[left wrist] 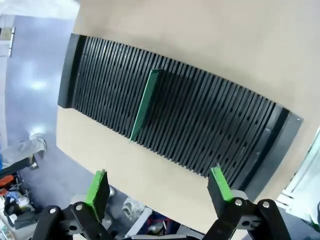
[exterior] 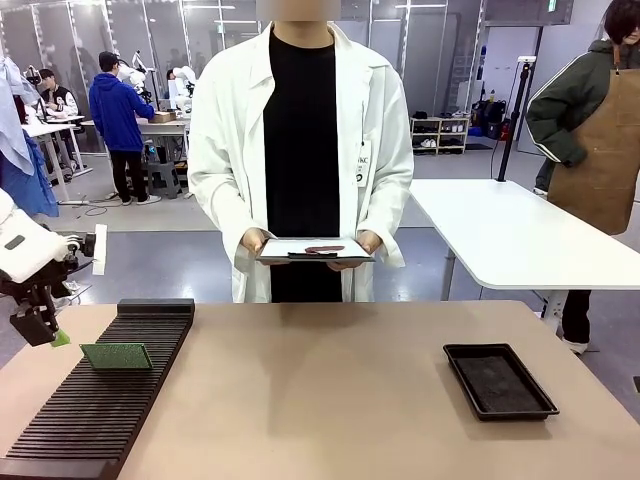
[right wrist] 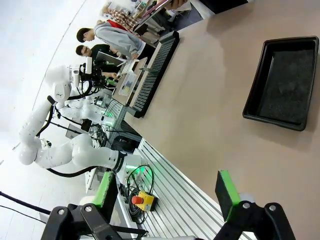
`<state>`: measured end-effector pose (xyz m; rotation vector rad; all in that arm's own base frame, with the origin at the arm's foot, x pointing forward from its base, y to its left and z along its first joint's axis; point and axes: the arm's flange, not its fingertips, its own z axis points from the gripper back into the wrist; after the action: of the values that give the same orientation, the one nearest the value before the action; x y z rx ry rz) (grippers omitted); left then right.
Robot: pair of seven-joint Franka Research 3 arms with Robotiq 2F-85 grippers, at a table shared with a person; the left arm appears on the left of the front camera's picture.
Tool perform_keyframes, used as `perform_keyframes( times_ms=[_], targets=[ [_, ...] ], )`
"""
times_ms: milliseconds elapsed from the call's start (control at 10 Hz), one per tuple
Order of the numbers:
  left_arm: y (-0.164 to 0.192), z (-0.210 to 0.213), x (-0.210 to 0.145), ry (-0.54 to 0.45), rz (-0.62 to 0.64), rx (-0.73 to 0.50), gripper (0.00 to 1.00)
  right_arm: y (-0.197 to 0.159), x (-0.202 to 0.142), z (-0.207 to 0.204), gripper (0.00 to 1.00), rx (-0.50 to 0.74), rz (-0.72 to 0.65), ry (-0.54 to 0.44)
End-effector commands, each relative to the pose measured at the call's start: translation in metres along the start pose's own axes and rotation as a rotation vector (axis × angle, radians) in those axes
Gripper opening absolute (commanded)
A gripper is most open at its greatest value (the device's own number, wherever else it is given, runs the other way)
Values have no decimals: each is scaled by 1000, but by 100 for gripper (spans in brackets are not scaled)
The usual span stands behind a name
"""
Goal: Inspect the PCB.
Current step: Pick up the Blank PCB and present it to the human.
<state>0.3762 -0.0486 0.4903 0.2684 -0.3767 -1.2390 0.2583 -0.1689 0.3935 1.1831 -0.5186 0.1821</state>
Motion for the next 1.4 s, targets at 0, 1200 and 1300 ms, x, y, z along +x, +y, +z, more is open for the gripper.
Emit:
perform_keyframes(
  times_ms=[0, 1200, 1300],
  targets=[
    [0, 10, 0, 3, 10, 25, 100, -1, 2, 2, 100, 11, 21, -11],
    [40, -81, 31, 53, -346, -4, 100, -1, 2, 2, 100, 11, 21, -11],
    [43, -90, 31, 75, -352, -6, 100, -1, 2, 2, 100, 11, 21, -11]
  ],
)
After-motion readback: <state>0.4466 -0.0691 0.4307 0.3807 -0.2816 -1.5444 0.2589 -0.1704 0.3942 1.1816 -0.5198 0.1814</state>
